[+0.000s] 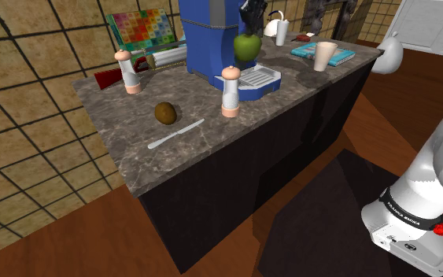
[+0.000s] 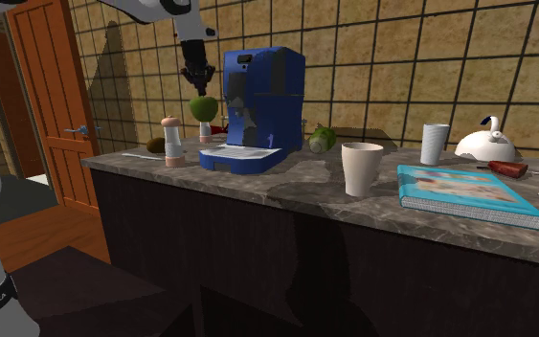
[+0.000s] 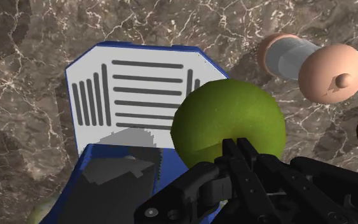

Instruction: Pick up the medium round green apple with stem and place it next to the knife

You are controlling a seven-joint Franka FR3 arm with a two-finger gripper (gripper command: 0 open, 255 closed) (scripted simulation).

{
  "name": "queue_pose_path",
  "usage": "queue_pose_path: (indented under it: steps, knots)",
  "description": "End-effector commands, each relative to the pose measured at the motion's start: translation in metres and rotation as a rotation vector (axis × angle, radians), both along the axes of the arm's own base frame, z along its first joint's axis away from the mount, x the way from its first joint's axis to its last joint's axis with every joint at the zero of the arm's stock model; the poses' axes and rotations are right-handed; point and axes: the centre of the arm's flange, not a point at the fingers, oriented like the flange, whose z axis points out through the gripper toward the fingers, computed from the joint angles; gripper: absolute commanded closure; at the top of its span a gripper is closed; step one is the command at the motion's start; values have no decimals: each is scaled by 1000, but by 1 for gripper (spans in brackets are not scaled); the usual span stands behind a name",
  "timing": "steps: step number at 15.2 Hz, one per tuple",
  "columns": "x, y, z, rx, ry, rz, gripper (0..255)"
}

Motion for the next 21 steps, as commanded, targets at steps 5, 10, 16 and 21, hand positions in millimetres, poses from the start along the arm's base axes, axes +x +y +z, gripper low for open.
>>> queue_pose_path:
  steps: [5, 10, 16, 21]
  knots:
    - [12, 79, -1, 0, -1, -2, 255]
    - [22, 144, -1, 0, -1, -2, 255]
    - [30, 196, -11, 0, -1, -1, 255]
    - [31, 196, -37, 0, -1, -2, 255]
